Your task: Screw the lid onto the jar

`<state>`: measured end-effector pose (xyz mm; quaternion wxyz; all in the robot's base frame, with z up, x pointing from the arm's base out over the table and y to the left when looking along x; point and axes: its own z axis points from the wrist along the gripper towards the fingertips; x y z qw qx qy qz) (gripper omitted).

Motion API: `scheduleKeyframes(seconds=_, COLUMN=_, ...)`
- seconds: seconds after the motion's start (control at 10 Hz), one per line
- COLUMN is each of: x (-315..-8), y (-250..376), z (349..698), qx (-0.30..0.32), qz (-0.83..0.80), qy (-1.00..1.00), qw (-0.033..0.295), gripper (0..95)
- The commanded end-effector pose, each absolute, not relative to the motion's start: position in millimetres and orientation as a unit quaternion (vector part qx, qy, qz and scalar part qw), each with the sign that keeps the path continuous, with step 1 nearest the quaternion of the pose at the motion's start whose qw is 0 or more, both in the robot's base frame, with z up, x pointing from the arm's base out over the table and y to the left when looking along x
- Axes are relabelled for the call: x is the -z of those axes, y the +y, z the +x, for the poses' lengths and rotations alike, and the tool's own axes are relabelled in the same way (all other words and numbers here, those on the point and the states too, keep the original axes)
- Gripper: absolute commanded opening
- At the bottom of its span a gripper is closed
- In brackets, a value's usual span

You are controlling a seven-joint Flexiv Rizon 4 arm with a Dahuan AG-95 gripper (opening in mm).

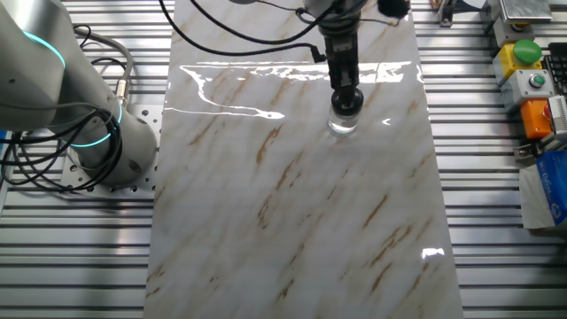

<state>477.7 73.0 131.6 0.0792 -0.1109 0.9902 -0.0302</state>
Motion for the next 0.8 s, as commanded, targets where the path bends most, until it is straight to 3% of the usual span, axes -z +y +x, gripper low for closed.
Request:
scheduleKeyframes(seconds=0.1, x=-133, y=73, z=479, qx=0.047, qz=-0.402, qy=0.914, qw=0.042, gripper=57.0)
scheduleKeyframes(seconds=0.8, x=-168, y=75, z=482, qx=0.034, qz=-0.492, qy=0.869, qw=0.043, gripper=57.0)
